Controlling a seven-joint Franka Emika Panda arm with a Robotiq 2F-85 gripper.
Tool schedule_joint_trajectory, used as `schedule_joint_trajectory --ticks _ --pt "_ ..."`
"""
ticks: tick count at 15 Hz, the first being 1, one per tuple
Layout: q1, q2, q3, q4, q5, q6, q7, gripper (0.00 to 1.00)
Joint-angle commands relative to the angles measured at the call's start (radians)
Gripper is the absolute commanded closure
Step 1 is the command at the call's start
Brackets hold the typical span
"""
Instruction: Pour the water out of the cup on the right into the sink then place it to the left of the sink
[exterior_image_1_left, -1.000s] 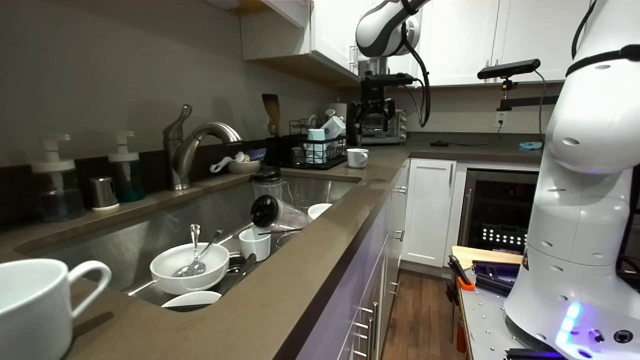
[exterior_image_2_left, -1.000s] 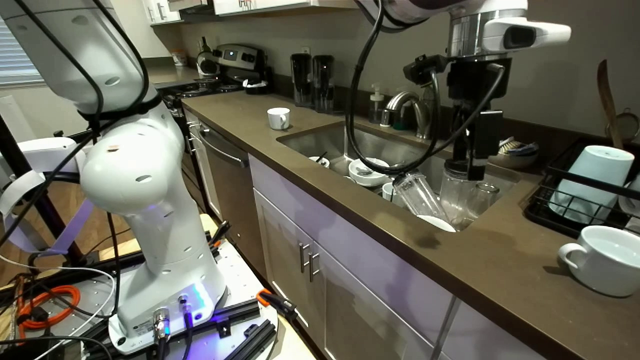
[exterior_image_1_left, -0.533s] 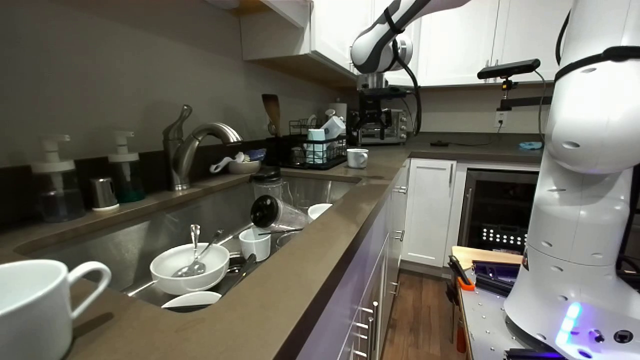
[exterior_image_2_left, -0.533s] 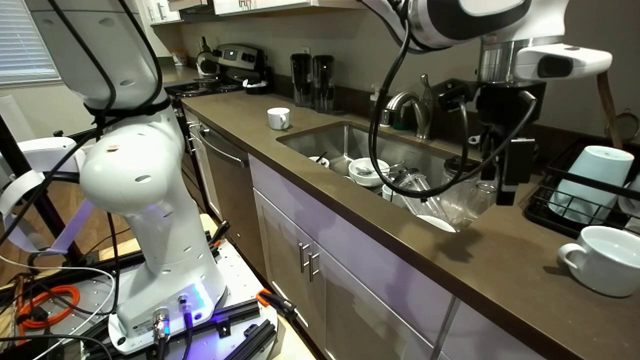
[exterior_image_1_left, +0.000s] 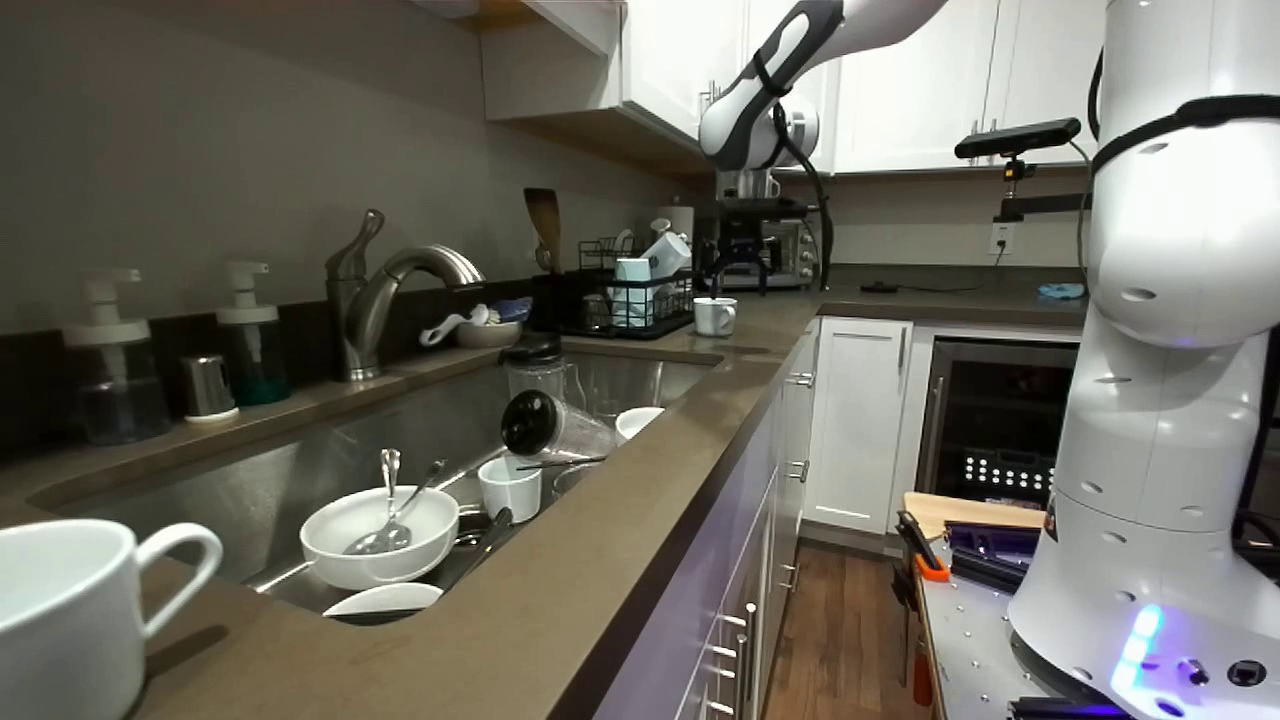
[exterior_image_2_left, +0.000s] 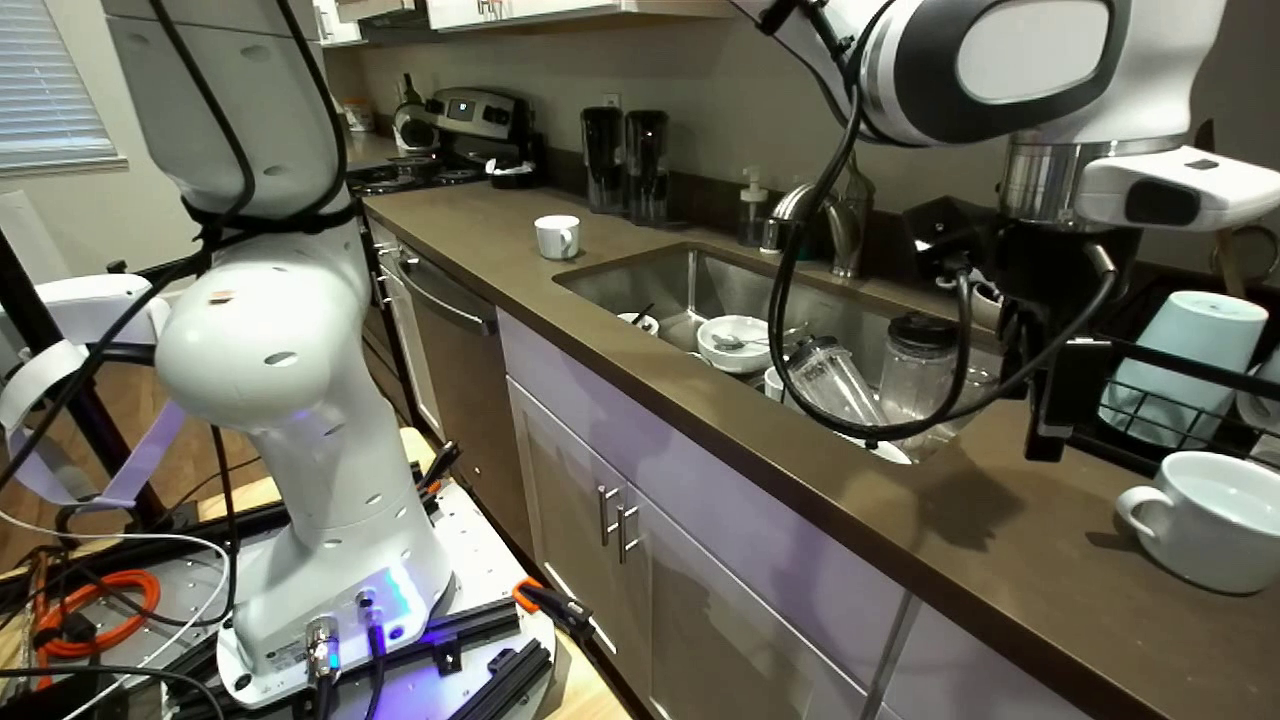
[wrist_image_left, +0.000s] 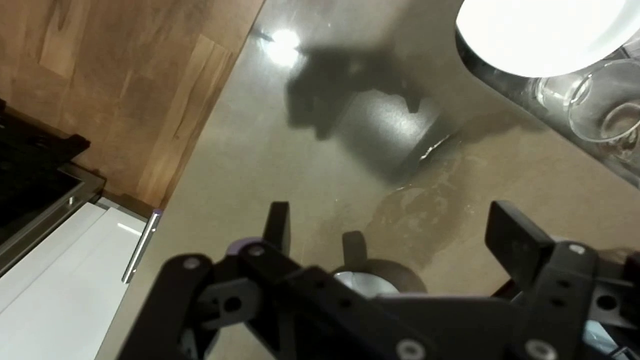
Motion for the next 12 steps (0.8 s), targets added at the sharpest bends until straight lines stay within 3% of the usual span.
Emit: schedule_joint_trajectory --ticks 1,12 --pt "-0.003 0.007 0.002 0.01 0.003 -0.004 -0.002 0.0" --pt "-0.016 0.094 -0.001 0.066 0.037 0.005 -0.025 0.0"
